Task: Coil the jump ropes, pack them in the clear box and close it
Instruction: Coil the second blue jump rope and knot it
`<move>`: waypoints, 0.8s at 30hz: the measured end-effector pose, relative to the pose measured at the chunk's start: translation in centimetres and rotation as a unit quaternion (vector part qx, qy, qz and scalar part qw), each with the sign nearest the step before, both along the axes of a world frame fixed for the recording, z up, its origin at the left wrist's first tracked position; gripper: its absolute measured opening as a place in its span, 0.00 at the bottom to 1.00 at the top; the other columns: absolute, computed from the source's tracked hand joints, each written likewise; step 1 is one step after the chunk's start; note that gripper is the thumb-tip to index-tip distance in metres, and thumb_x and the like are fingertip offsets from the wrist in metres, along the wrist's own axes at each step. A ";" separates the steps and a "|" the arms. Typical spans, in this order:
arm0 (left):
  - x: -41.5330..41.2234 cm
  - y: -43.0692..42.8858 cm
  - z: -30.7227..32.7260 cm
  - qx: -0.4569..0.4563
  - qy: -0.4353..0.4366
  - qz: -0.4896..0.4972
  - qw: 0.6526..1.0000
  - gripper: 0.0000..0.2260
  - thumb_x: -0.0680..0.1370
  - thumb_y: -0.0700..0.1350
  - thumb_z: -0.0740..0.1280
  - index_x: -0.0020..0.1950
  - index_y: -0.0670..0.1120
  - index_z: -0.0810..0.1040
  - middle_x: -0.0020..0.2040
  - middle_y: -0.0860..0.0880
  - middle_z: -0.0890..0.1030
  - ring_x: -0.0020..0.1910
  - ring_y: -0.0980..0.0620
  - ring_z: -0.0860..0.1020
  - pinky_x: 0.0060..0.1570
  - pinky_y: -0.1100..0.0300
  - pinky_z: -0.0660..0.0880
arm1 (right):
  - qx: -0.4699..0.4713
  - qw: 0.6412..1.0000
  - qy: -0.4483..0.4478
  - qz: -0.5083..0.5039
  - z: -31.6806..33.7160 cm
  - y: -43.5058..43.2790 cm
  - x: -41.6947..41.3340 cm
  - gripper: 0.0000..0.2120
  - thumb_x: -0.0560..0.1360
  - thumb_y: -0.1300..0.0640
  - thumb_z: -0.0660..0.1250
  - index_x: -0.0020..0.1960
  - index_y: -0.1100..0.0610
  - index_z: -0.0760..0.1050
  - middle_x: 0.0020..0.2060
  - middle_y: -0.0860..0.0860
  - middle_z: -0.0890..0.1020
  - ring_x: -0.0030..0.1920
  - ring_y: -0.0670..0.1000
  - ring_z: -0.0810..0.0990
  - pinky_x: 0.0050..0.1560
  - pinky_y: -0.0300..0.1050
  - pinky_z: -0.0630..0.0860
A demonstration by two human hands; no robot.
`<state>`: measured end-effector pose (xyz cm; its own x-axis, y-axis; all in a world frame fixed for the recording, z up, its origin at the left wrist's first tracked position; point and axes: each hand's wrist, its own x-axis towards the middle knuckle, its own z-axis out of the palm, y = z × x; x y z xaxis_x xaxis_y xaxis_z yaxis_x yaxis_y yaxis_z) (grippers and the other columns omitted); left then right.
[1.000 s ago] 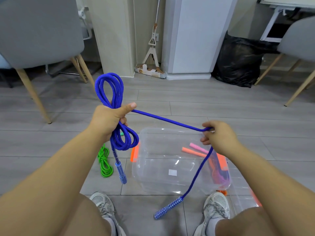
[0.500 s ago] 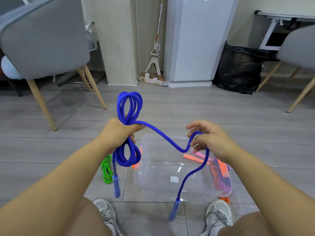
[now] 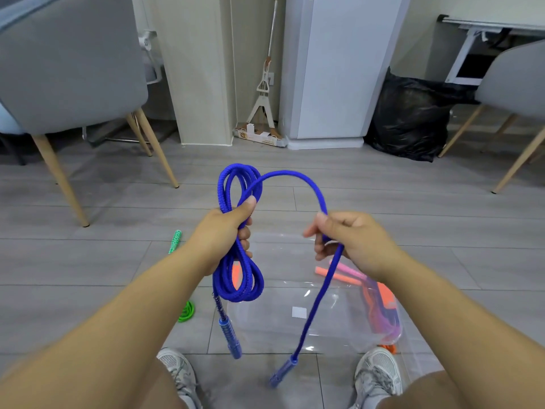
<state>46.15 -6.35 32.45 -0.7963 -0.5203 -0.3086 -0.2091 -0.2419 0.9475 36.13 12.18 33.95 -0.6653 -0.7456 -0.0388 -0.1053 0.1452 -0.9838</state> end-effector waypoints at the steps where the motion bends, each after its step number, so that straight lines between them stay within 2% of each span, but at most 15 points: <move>1: -0.1 0.2 -0.1 0.011 0.007 -0.007 1.000 0.16 0.77 0.55 0.65 0.39 0.43 0.71 0.23 0.51 0.66 0.21 0.53 0.65 0.29 0.57 0.72 | -0.017 0.999 -0.028 -0.031 0.1 -0.4 -0.1 0.15 0.77 0.52 0.62 0.40 0.59 0.81 0.27 0.52 0.74 0.29 0.50 0.73 0.35 0.43 0.76; 5: -0.6 1.1 -0.1 0.031 0.039 -0.022 0.999 0.12 0.79 0.49 0.64 0.40 0.42 0.72 0.24 0.51 0.67 0.22 0.52 0.67 0.31 0.56 0.75 | 0.009 0.991 -0.045 -0.123 0.0 -2.3 0.3 0.15 0.79 0.50 0.59 0.45 0.59 0.79 0.24 0.50 0.70 0.23 0.49 0.68 0.27 0.42 0.71; 8: -0.9 1.5 -0.1 0.026 0.062 -0.024 0.997 0.11 0.78 0.45 0.66 0.38 0.42 0.72 0.26 0.50 0.68 0.23 0.53 0.69 0.32 0.56 0.76 | 0.025 0.988 -0.014 -0.149 -0.1 -3.7 0.8 0.10 0.79 0.51 0.60 0.44 0.57 0.70 0.25 0.52 0.69 0.23 0.50 0.66 0.24 0.41 0.68; 10: -1.0 1.6 -0.2 0.017 0.071 -0.019 0.997 0.11 0.77 0.45 0.66 0.37 0.42 0.72 0.27 0.49 0.70 0.24 0.52 0.70 0.34 0.56 0.76 | 0.040 0.991 0.002 -0.124 -0.3 -4.4 1.1 0.11 0.79 0.51 0.60 0.43 0.57 0.69 0.25 0.51 0.69 0.22 0.49 0.65 0.24 0.40 0.66; 12: -1.2 1.8 -0.1 0.019 0.084 -0.008 0.996 0.11 0.77 0.46 0.66 0.39 0.41 0.74 0.28 0.49 0.71 0.25 0.52 0.70 0.33 0.56 0.76 | 0.071 0.991 0.066 -0.092 -0.7 -4.8 1.2 0.13 0.78 0.50 0.60 0.42 0.59 0.71 0.24 0.50 0.69 0.23 0.49 0.65 0.27 0.42 0.66; 14: -1.3 2.0 0.0 0.014 0.096 0.006 0.995 0.11 0.78 0.47 0.66 0.40 0.41 0.75 0.28 0.49 0.72 0.25 0.52 0.71 0.33 0.55 0.76 | 0.102 0.981 0.148 -0.072 -0.9 -4.9 1.3 0.14 0.78 0.49 0.60 0.40 0.57 0.73 0.24 0.47 0.69 0.25 0.48 0.66 0.31 0.43 0.65; 17: -1.5 2.2 0.1 -0.005 0.108 0.026 0.994 0.12 0.77 0.48 0.66 0.38 0.42 0.75 0.27 0.49 0.73 0.25 0.52 0.71 0.36 0.53 0.78 | 0.142 0.963 0.224 -0.036 -0.9 -4.9 1.6 0.15 0.79 0.48 0.58 0.36 0.51 0.72 0.23 0.45 0.68 0.26 0.44 0.66 0.31 0.40 0.63; 20: -1.7 2.3 -0.1 -0.038 0.110 0.040 0.992 0.13 0.76 0.46 0.69 0.34 0.42 0.74 0.28 0.47 0.72 0.24 0.52 0.71 0.36 0.53 0.78 | 0.167 0.957 0.236 -0.018 -0.8 -5.0 1.6 0.17 0.79 0.47 0.57 0.32 0.47 0.69 0.22 0.43 0.71 0.26 0.39 0.69 0.28 0.33 0.61; 24: -1.7 2.3 -0.1 -0.066 0.101 0.040 0.992 0.10 0.74 0.45 0.71 0.36 0.43 0.76 0.28 0.48 0.73 0.22 0.52 0.71 0.32 0.55 0.75 | 0.179 0.954 0.241 0.003 -0.7 -5.0 1.4 0.16 0.80 0.48 0.55 0.34 0.46 0.69 0.19 0.30 0.70 0.24 0.35 0.70 0.27 0.32 0.63</move>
